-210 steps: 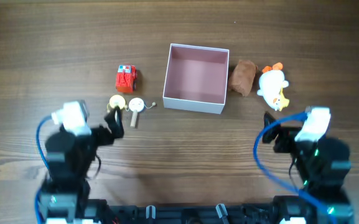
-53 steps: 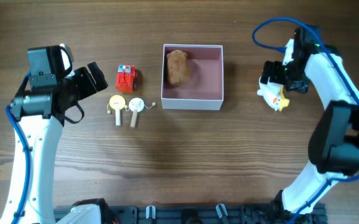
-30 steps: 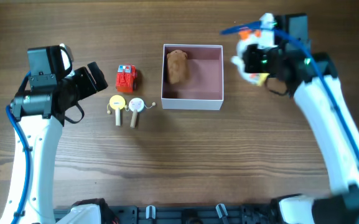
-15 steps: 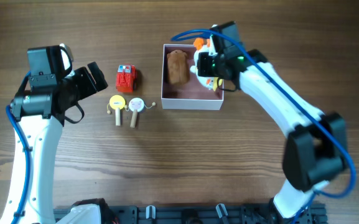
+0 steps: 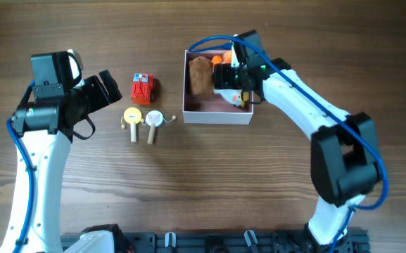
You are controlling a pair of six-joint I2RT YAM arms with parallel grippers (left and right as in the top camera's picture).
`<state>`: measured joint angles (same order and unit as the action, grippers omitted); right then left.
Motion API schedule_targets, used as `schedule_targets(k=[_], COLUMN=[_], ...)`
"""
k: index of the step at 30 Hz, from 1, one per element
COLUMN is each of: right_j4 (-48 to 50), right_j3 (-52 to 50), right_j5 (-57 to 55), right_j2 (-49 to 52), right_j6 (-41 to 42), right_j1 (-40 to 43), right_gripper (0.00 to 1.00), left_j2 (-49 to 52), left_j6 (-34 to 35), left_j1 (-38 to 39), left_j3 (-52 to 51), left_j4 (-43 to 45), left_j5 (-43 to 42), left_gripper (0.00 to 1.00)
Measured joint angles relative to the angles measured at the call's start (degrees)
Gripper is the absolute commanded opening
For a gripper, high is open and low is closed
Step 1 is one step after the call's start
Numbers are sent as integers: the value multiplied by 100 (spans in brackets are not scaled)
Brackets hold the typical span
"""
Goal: Pack container
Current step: 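Carry the chicken plush into the box and release it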
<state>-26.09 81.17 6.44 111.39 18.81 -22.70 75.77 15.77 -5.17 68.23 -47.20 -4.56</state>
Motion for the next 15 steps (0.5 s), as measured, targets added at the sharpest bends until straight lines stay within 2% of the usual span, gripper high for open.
schedule_targets(k=[8, 11, 15], right_j4=[-455, -955, -1720], right_j3=[181, 249, 280], right_j5=[50, 66, 59], right_j2=[-1849, -2524, -2946], right_j6=[-111, -114, -90], right_j1=[522, 1025, 1888], right_gripper=[95, 100, 99], left_j2=[0, 0, 0], left_j6=[0, 0, 48], left_j1=[0, 0, -7], left_j3=[0, 0, 22], left_j4=[-2, 197, 391], left_j5=[0, 2, -216], left_gripper=[100, 100, 100])
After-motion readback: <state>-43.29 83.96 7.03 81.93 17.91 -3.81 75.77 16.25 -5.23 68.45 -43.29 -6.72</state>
